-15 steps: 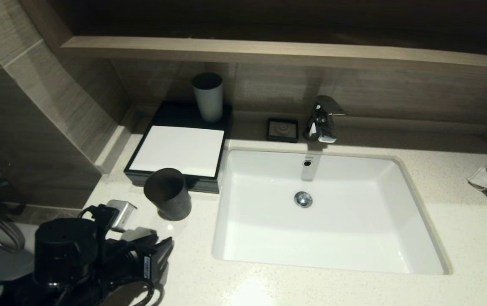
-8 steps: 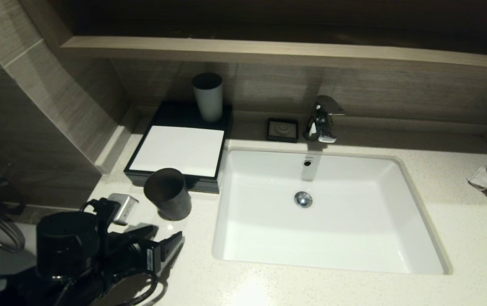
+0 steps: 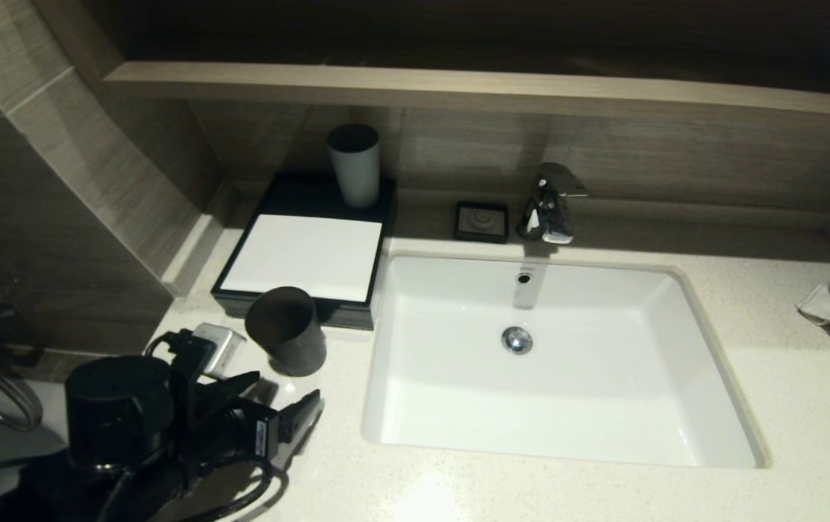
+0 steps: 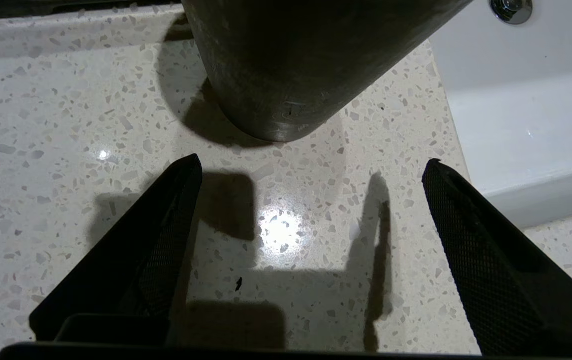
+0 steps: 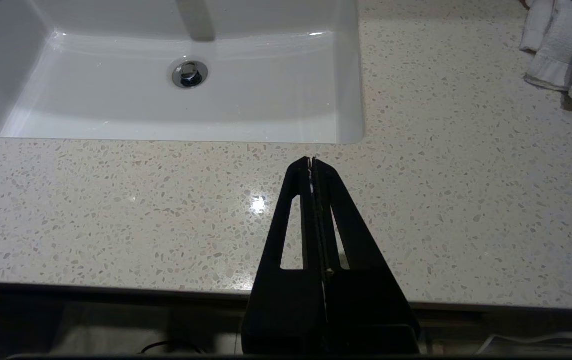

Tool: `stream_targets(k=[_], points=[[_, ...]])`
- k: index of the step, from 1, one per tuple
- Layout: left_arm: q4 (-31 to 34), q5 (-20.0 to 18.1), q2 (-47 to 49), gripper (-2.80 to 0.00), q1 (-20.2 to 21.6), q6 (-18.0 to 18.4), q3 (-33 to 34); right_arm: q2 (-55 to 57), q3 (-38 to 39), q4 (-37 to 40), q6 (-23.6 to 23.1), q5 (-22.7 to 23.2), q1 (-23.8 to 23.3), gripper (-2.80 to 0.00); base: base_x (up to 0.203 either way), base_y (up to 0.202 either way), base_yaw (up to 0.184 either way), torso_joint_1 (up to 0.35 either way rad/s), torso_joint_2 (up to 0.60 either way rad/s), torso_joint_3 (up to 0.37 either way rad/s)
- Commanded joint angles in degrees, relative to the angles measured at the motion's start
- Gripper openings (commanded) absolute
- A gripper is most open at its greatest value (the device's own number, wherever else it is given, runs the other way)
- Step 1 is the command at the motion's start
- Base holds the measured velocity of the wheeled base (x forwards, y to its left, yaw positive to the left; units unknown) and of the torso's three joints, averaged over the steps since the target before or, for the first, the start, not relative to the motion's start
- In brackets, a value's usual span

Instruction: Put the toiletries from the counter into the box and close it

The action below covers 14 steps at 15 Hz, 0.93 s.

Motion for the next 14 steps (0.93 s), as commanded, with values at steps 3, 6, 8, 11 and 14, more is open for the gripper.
stream_targets(k=[3,6,8,11,14], points=[[-5.2,0.1,3.5,0.00,0.0,1.8,0.9,0.0,0.0,0.0,0.0,0.0,0.0,-2.80,0.000,0.000,0.000,0.000,0.00,0.000],[-5.7,0.1,3.8,0.00,0.0,2.2,0.9,0.0,0.0,0.0,0.0,0.0,0.0,-2.80,0.000,0.000,0.000,0.000,0.00,0.000],[-5.8,0.1,4.0,0.00,0.0,2.3,0.7,0.0,0.0,0.0,0.0,0.0,0.0,-2.80,0.000,0.000,0.000,0.000,0.00,0.000],[-5.8,0.2,4.3,0.00,0.1,2.7,0.2,0.0,0.0,0.0,0.0,0.0,0.0,-2.80,0.000,0.000,0.000,0.000,0.00,0.000],[-6.4,0.2,4.7,0.00,0.3,2.9,-0.3,0.0,0.0,0.0,0.0,0.0,0.0,-2.80,0.000,0.000,0.000,0.000,0.00,0.000]])
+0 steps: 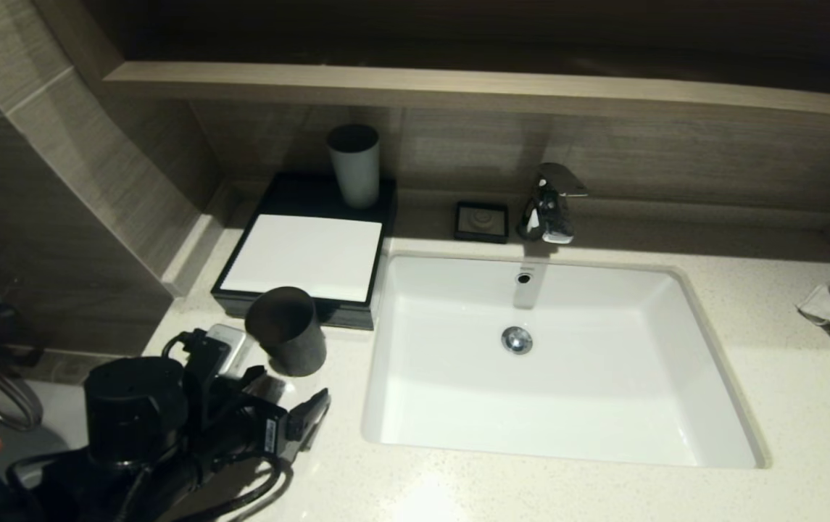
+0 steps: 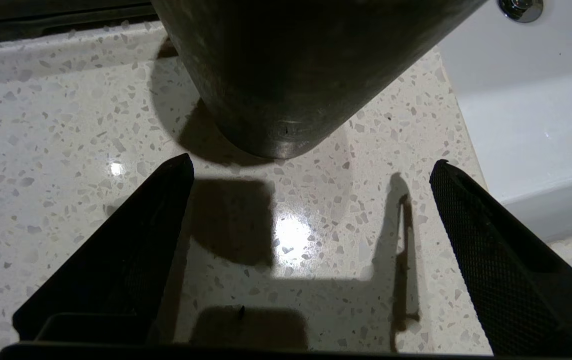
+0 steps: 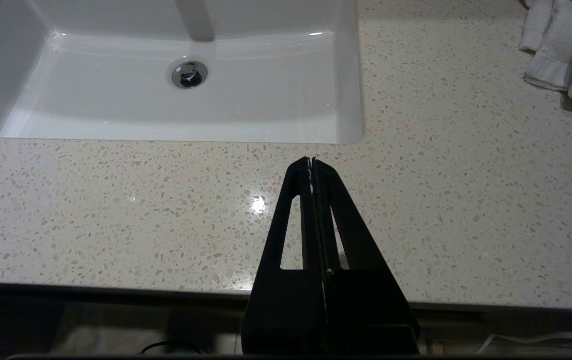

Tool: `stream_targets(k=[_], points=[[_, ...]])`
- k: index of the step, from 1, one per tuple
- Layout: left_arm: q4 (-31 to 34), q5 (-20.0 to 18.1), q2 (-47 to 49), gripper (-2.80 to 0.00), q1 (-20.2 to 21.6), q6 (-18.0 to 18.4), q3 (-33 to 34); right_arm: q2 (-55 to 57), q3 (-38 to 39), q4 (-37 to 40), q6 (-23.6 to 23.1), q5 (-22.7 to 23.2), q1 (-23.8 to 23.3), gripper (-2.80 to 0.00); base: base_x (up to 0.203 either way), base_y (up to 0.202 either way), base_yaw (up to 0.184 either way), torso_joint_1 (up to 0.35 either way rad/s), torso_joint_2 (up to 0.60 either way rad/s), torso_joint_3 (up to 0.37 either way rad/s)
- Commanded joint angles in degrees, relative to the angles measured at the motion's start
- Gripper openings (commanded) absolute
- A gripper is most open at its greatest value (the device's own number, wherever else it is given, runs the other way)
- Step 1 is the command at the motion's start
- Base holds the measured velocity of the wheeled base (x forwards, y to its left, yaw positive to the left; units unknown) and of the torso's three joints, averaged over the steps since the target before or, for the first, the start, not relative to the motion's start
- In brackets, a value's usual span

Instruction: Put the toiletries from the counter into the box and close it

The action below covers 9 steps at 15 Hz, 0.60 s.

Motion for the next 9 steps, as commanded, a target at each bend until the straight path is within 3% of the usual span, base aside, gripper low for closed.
stream_targets(k=[1,5,9], points=[[-1.6,0.1,0.8,0.00,0.3,0.8,-0.4,0.0,0.0,0.0,0.0,0.0,0.0,-2.80,0.000,0.000,0.000,0.000,0.00,0.000],[-7.7,1.7,4.3,0.00,0.4,3.2,0.3,0.0,0.0,0.0,0.0,0.0,0.0,-2.80,0.000,0.000,0.000,0.000,0.00,0.000],[-10.2,1.6,5.1,0.00,0.4,3.1,0.3,0.0,0.0,0.0,0.0,0.0,0.0,-2.80,0.000,0.000,0.000,0.000,0.00,0.000]])
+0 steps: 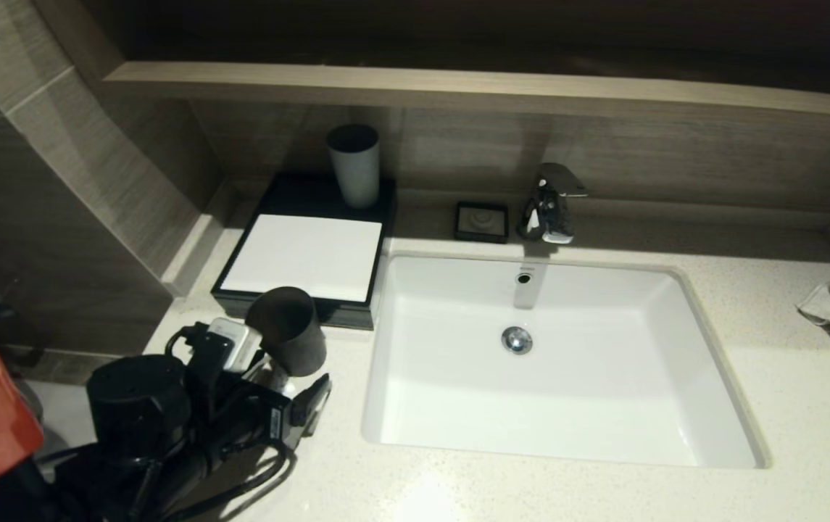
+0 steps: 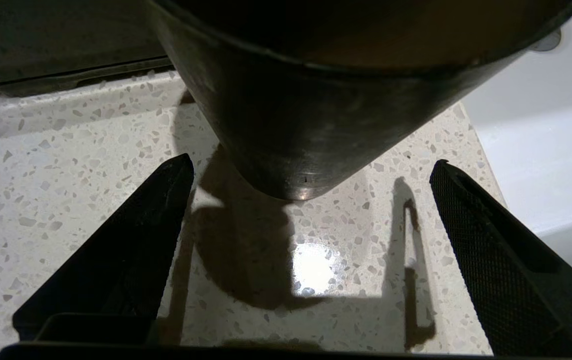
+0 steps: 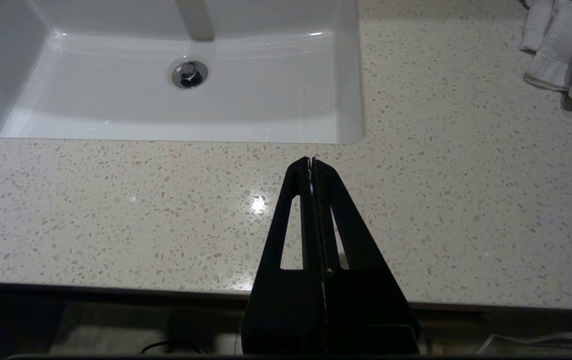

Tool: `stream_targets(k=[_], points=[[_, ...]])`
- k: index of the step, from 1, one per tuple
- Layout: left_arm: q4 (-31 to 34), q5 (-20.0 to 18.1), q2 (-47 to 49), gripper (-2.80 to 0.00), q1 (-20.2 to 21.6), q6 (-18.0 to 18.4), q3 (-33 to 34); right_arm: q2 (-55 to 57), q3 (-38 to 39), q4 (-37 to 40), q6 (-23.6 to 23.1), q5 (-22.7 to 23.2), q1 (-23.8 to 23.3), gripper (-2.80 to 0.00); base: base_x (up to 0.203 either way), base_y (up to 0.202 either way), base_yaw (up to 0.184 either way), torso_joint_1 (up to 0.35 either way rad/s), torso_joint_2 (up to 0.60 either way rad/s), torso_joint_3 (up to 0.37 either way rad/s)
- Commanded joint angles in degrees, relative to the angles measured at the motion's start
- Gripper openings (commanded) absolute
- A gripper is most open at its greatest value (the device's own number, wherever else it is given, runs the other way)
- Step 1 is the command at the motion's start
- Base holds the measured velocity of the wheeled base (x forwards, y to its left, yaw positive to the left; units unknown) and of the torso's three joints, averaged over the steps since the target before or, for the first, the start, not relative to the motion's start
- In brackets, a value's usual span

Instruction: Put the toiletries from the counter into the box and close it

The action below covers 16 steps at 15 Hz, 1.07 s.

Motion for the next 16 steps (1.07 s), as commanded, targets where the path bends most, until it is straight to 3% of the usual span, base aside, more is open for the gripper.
stream_targets(k=[1,16], points=[[-0.6,0.0,0.7,0.00,0.0,-0.3,-0.1,0.0,0.0,0.0,0.0,0.0,0.0,-2.80,0.000,0.000,0.000,0.000,0.00,0.000],[-4.3,0.0,3.5,0.00,0.0,-0.4,-1.4,0.0,0.0,0.0,0.0,0.0,0.0,-2.80,0.000,0.000,0.000,0.000,0.00,0.000]])
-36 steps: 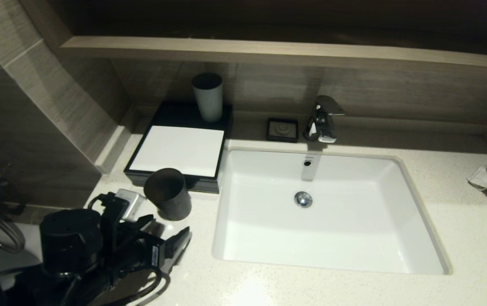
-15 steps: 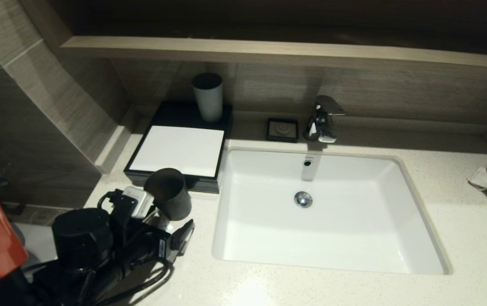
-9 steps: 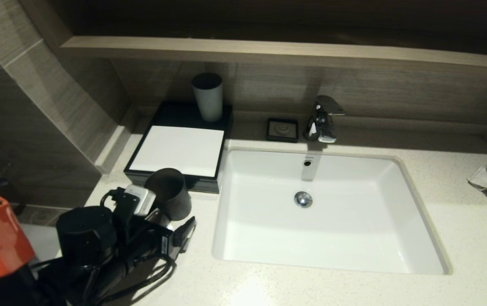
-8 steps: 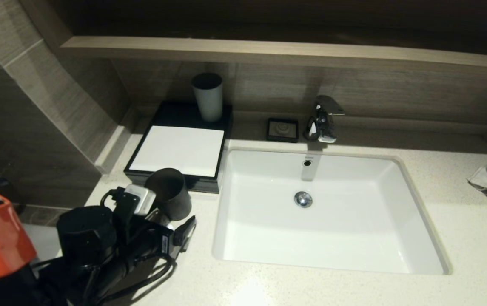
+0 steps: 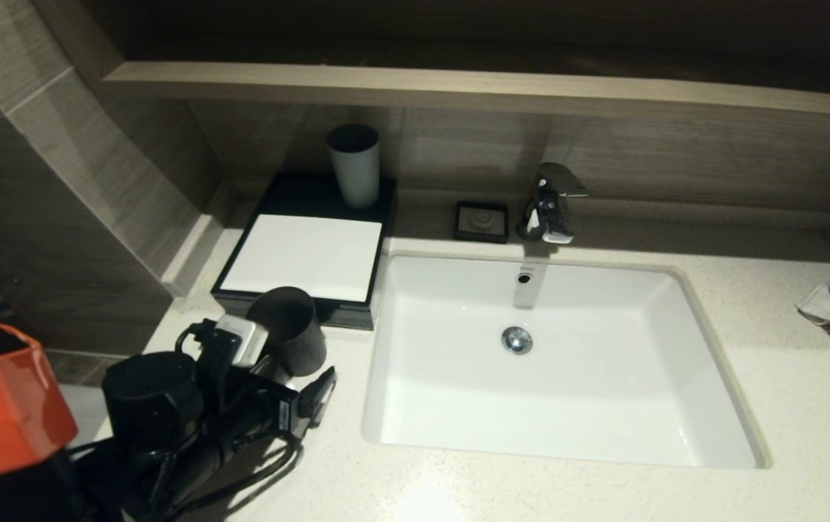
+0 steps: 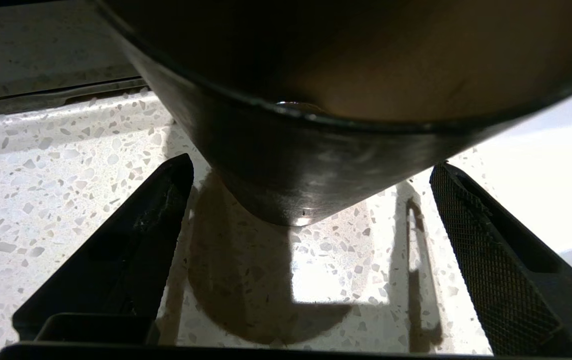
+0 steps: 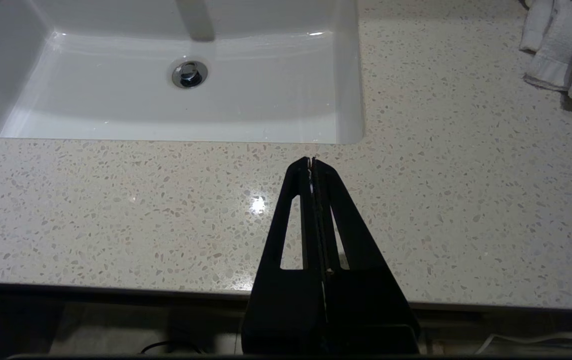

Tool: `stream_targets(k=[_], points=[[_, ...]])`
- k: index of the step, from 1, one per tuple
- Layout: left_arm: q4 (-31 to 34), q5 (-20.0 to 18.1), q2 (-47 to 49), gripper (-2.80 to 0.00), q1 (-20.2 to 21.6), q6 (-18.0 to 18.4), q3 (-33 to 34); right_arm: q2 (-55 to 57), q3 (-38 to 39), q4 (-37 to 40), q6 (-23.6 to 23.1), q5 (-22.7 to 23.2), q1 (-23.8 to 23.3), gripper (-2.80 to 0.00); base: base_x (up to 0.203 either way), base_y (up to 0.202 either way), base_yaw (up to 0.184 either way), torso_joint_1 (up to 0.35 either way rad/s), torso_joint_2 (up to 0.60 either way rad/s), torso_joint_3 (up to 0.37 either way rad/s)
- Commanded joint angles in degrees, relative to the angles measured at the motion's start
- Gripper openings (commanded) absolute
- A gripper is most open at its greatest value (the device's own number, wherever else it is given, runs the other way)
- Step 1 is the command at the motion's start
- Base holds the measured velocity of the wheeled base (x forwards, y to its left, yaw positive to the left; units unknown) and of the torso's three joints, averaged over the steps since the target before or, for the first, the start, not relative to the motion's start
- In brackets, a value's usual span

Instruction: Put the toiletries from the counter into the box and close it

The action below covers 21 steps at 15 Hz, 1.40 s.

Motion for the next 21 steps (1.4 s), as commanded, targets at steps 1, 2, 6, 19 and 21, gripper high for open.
stream_targets(k=[1,2,6,19,21], points=[[-0.5,0.0,0.4,0.00,0.0,0.0,-0.4,0.0,0.0,0.0,0.0,0.0,0.0,-2.80,0.000,0.000,0.000,0.000,0.00,0.000],[-0.5,0.1,0.6,0.00,0.0,0.0,-0.7,0.0,0.0,0.0,0.0,0.0,0.0,-2.80,0.000,0.000,0.000,0.000,0.00,0.000],[-0.6,0.1,1.0,0.00,0.0,0.0,-1.3,0.0,0.0,0.0,0.0,0.0,0.0,-2.80,0.000,0.000,0.000,0.000,0.00,0.000],[-0.6,0.0,1.2,0.00,0.1,-0.1,-2.4,0.0,0.0,0.0,0.0,0.0,0.0,-2.80,0.000,0.000,0.000,0.000,0.00,0.000],[-0.8,0.1,1.8,-2.80,0.1,-0.1,-2.5,0.0,0.0,0.0,0.0,0.0,0.0,-2.80,0.000,0.000,0.000,0.000,0.00,0.000]])
